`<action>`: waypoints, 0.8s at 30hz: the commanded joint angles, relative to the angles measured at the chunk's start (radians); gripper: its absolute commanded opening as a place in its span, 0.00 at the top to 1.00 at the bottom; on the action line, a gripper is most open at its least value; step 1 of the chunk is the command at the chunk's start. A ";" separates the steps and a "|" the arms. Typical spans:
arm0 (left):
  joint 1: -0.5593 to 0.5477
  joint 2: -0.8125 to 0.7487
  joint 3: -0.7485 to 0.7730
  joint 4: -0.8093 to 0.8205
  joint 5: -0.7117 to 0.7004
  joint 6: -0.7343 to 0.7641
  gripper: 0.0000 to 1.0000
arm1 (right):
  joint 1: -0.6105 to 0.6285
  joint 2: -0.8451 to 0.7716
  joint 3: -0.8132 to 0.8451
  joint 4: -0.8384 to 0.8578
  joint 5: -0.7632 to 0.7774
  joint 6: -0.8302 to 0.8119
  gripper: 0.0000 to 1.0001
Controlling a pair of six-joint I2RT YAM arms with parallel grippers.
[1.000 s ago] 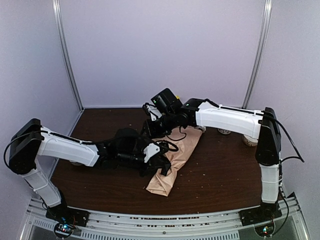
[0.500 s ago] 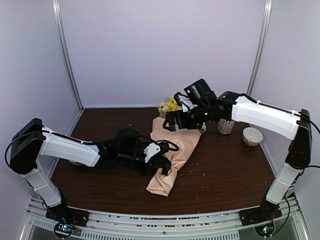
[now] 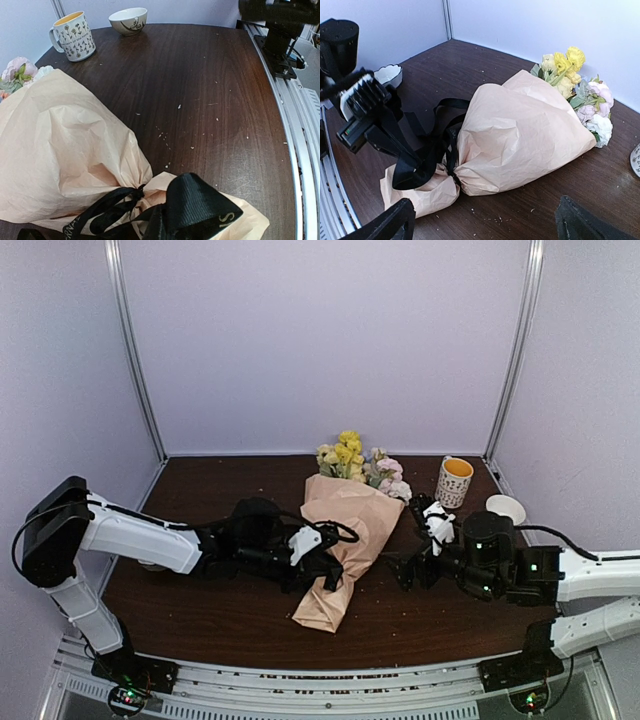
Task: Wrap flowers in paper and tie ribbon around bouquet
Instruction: Cross the half-tied ribbon over the folded bouquet.
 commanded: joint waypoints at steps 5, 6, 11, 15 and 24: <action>0.001 0.016 0.029 0.019 0.001 -0.009 1.00 | 0.135 0.199 -0.023 0.307 -0.054 0.075 0.15; 0.001 0.017 0.030 0.018 0.001 -0.009 1.00 | 0.138 0.232 -0.016 0.321 -0.075 0.110 0.17; 0.002 0.017 0.033 0.012 0.003 -0.006 1.00 | 0.166 0.413 0.050 0.348 -0.112 0.198 0.17; 0.002 0.017 0.035 0.009 0.000 -0.005 1.00 | 0.168 0.493 0.095 0.346 -0.117 0.238 0.18; 0.005 0.017 0.035 0.004 0.002 -0.006 1.00 | 0.158 0.559 0.143 0.256 -0.085 0.288 0.68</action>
